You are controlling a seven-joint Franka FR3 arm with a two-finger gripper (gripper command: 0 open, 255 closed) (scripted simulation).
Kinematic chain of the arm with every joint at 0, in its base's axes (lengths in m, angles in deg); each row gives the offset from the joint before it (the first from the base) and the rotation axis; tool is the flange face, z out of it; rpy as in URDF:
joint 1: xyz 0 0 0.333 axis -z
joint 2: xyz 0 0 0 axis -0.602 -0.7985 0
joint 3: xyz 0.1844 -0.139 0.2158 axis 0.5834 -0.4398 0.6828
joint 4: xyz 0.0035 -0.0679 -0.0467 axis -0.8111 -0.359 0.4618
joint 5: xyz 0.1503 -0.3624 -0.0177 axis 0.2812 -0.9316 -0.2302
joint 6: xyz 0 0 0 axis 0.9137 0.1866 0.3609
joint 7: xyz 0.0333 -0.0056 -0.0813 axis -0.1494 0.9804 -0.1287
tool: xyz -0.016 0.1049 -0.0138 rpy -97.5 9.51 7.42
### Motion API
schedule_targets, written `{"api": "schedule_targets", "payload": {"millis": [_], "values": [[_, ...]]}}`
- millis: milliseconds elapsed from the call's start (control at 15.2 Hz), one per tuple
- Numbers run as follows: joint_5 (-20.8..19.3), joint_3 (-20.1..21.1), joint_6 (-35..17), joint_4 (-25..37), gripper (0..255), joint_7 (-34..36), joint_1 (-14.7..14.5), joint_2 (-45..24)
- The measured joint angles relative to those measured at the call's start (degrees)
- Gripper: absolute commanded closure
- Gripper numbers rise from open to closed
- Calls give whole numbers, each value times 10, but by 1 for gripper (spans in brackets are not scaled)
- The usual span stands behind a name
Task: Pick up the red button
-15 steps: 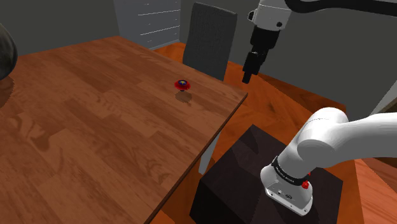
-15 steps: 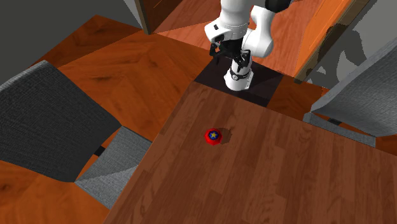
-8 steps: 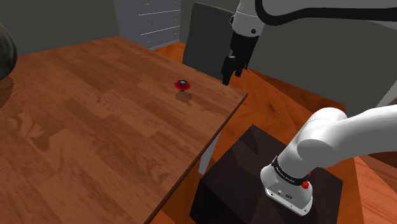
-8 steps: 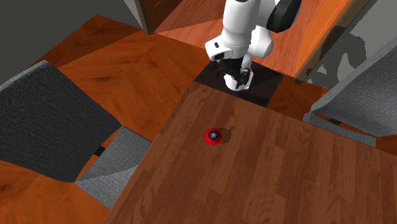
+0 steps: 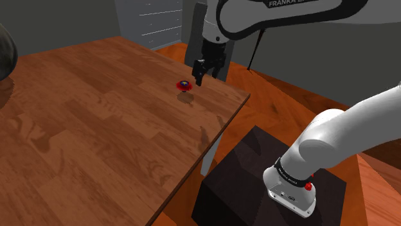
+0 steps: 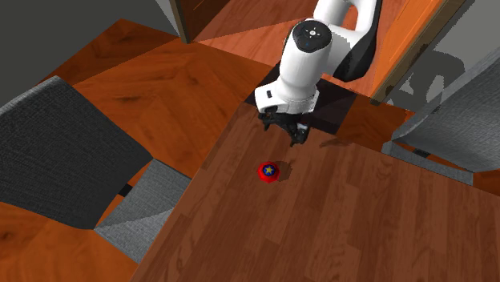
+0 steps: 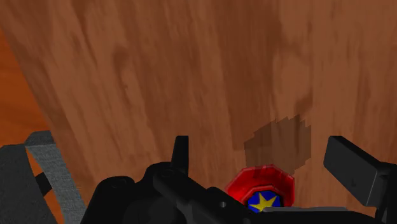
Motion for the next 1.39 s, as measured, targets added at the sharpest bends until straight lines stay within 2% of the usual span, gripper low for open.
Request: {"api": "schedule_targets", "payload": {"millis": [462, 924, 990, 1386], "values": [[-56, 48, -72, 80, 0, 104, 17, -132], [-70, 52, -126, 54, 0, 120, 19, -160], [-71, 52, -128, 52, 255, 121, 19, -162], [-72, 52, -131, 51, 255, 121, 20, -162]]}}
